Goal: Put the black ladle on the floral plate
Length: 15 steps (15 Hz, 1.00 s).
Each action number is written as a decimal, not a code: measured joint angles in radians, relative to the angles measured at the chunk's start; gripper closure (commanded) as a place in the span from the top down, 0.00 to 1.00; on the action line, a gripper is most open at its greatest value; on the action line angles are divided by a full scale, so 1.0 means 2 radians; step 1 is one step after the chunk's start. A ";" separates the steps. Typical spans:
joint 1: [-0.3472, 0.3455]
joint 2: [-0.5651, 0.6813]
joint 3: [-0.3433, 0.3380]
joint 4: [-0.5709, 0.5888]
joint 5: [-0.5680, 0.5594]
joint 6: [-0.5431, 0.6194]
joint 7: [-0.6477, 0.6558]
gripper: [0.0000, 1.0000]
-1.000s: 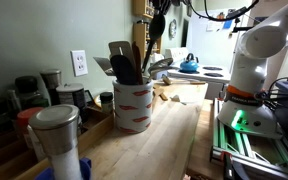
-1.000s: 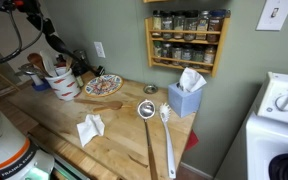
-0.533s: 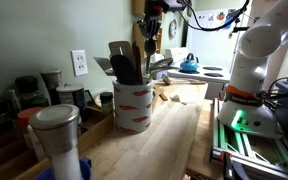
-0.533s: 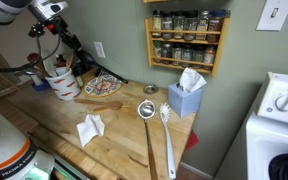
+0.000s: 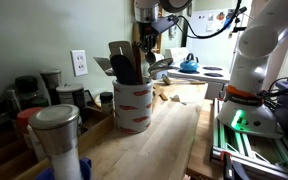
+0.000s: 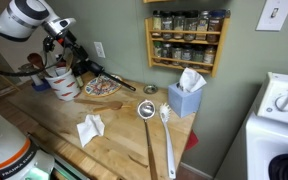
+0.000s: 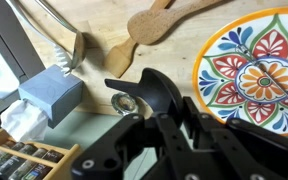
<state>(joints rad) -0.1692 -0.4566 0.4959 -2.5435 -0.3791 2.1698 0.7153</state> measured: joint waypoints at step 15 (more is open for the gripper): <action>0.043 0.133 -0.024 0.064 -0.073 -0.055 0.200 0.02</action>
<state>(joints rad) -0.0828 -0.1900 0.4476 -2.4155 -0.5243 2.0591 1.1146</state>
